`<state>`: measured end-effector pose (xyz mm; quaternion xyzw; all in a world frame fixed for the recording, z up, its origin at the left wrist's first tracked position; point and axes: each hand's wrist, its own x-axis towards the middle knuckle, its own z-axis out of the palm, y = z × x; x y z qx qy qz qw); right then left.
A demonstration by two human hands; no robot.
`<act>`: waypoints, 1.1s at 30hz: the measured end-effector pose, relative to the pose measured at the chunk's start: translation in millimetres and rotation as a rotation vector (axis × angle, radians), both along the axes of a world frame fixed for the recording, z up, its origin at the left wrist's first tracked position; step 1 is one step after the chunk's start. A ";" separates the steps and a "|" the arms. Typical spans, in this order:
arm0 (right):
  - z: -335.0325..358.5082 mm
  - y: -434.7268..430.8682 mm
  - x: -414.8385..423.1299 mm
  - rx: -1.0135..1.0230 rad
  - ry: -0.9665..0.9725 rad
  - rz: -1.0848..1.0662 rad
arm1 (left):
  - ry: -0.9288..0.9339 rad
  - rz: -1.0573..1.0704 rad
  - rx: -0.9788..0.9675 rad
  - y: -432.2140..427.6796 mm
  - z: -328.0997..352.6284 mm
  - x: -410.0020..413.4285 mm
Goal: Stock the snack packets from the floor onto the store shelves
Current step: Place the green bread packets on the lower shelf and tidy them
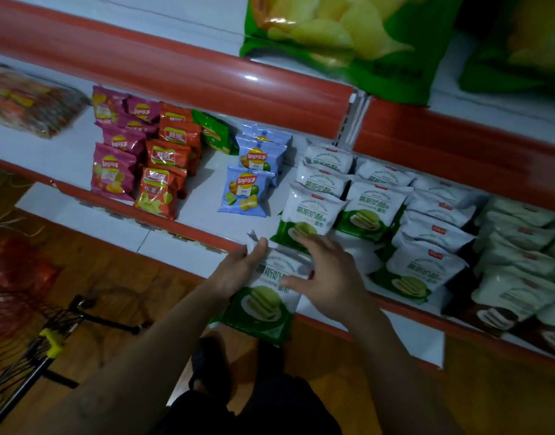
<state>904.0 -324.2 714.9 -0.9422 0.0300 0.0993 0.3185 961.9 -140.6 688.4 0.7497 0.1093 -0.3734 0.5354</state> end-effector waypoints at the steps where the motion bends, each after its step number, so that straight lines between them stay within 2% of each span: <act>1: 4.9 1.1 4.9 -0.070 0.040 0.074 | -0.073 -0.074 -0.007 -3.4 0.2 -2.1; 4: 11.3 -5.2 12.4 -0.107 0.148 0.107 | -0.136 -0.247 -0.075 -16.1 4.2 -5.0; 7: 18.4 -19.6 9.5 -0.135 0.134 0.044 | -0.187 -0.277 -0.111 -35.0 11.3 -2.7; 12: 19.9 -69.3 21.7 -0.286 0.127 -0.084 | -0.235 -0.107 -0.039 -46.8 15.1 1.5; 17: 10.4 -121.1 44.2 -0.360 0.095 -0.229 | -0.152 -0.025 0.044 -23.6 -1.0 -6.3; 22: -14.5 -134.0 66.8 -0.452 0.121 -0.267 | -0.061 -0.005 0.078 -7.8 -13.9 -26.6; 27: -22.2 -140.4 82.2 -0.634 0.115 -0.225 | -0.005 -0.030 0.107 5.3 -21.6 -35.4; 33: -32.2 -138.6 84.1 -0.585 0.106 -0.271 | -0.012 0.054 0.111 9.5 -21.9 -32.8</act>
